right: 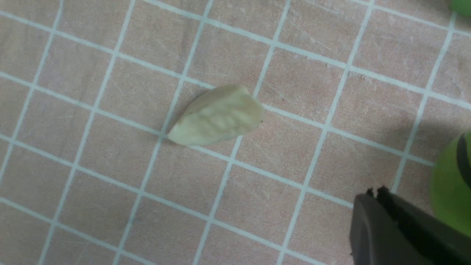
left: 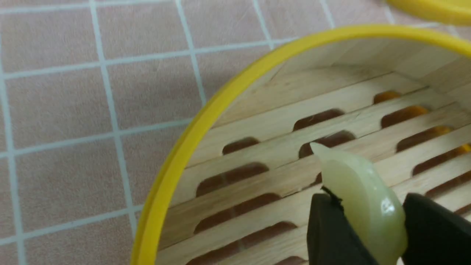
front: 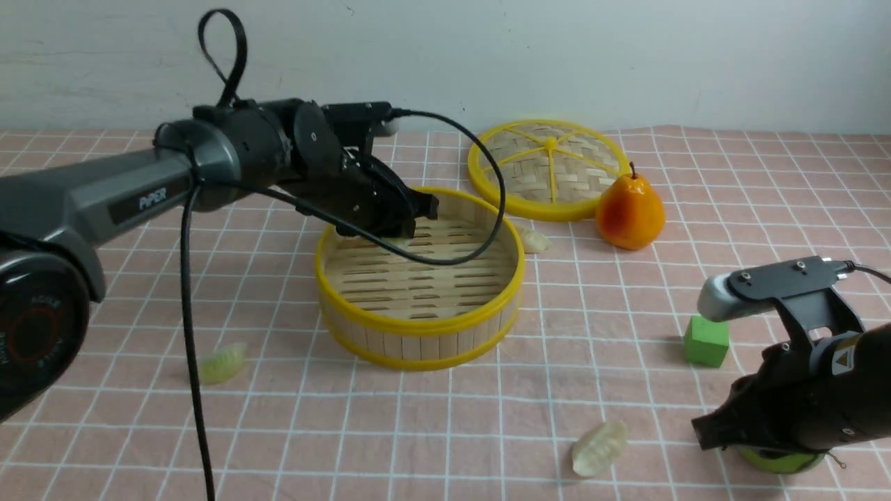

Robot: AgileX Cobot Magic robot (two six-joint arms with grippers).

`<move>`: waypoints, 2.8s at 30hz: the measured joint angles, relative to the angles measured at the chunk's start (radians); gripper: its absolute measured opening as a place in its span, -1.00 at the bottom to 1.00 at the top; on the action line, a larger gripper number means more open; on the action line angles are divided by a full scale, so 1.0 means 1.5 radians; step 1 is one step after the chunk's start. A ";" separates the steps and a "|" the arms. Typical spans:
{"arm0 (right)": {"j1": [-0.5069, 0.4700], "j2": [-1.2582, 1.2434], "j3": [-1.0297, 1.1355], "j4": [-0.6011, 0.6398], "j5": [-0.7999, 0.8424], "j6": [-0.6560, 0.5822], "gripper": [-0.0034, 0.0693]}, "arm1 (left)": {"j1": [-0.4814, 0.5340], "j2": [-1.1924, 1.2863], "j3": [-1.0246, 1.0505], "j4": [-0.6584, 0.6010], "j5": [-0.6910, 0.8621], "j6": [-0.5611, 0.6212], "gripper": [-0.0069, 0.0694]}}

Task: Put the dumplings into the steamer on the table with the pink tablecloth.
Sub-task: 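Place the dumpling into the bamboo steamer basket with the left gripper, then reach for and grasp a dumpling on the table with the left gripper, then place the dumpling into the bamboo steamer basket with the left gripper, then reach for and grasp a dumpling lying on the table beside the steamer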

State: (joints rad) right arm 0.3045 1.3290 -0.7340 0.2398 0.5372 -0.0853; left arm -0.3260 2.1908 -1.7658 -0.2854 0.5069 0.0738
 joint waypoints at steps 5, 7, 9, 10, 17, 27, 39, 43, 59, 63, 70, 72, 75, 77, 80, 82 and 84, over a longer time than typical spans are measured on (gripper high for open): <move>0.000 0.000 0.000 0.033 0.015 -0.001 -0.85 | -0.001 0.001 0.001 0.041 -0.002 -0.006 0.28; 0.000 0.000 0.000 0.039 0.024 -0.008 -0.85 | -0.001 -0.037 0.001 0.084 0.045 -0.032 0.46; 0.000 0.000 0.000 0.041 0.030 -0.022 -0.84 | -0.002 -0.098 0.001 0.143 0.123 -0.093 0.51; 0.000 0.000 0.000 0.041 0.030 -0.023 -0.84 | -0.002 -0.104 0.001 0.149 0.131 -0.100 0.50; 0.000 0.000 0.000 0.053 0.024 -0.042 -0.82 | 0.035 -0.234 0.073 0.268 0.304 -0.213 0.40; 0.000 0.000 -0.001 0.066 0.019 -0.044 -0.80 | 0.069 -0.205 0.290 0.292 0.157 -0.189 0.39; 0.000 0.000 -0.001 0.071 0.019 -0.046 -0.76 | 0.068 -0.159 0.295 0.331 0.195 -0.170 -0.08; 0.000 0.000 -0.001 0.075 0.019 -0.054 -0.76 | 0.069 -0.156 0.293 0.317 0.217 -0.168 -0.39; 0.000 0.000 -0.001 0.081 -0.002 -0.068 -0.73 | -0.017 -0.226 0.159 0.047 0.149 -0.099 -0.41; 0.000 0.000 -0.001 0.081 -0.003 -0.068 -0.73 | -0.050 -0.180 0.159 0.055 0.089 -0.087 -0.41; 0.000 0.000 -0.001 0.081 -0.001 -0.068 -0.72 | -0.052 -0.115 0.160 0.078 0.058 -0.085 -0.10; 0.000 0.000 -0.001 0.079 0.006 -0.068 -0.70 | -0.052 -0.118 0.160 0.073 0.054 -0.085 0.08; 0.000 0.008 -0.019 0.078 0.045 -0.068 -0.61 | -0.052 -0.141 0.161 0.069 0.053 -0.085 0.27; 0.000 0.022 -0.042 0.078 0.064 -0.069 -0.51 | -0.052 -0.174 0.162 0.071 0.055 -0.085 0.28; 0.000 0.089 -0.140 0.076 0.090 -0.092 -0.20 | -0.052 -0.300 0.162 0.087 0.068 -0.085 0.05; 0.000 0.122 -0.182 0.076 0.091 -0.103 -0.09 | -0.052 -0.353 0.162 0.090 0.079 -0.085 -0.09; 0.000 0.200 -0.277 0.072 0.089 -0.129 0.08 | -0.052 -0.461 0.179 0.091 0.101 -0.084 -0.41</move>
State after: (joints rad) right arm 0.3045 1.6291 -1.1490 0.3480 0.6701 -0.2788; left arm -0.4044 1.4991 -1.4972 -0.1490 0.6581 -0.0526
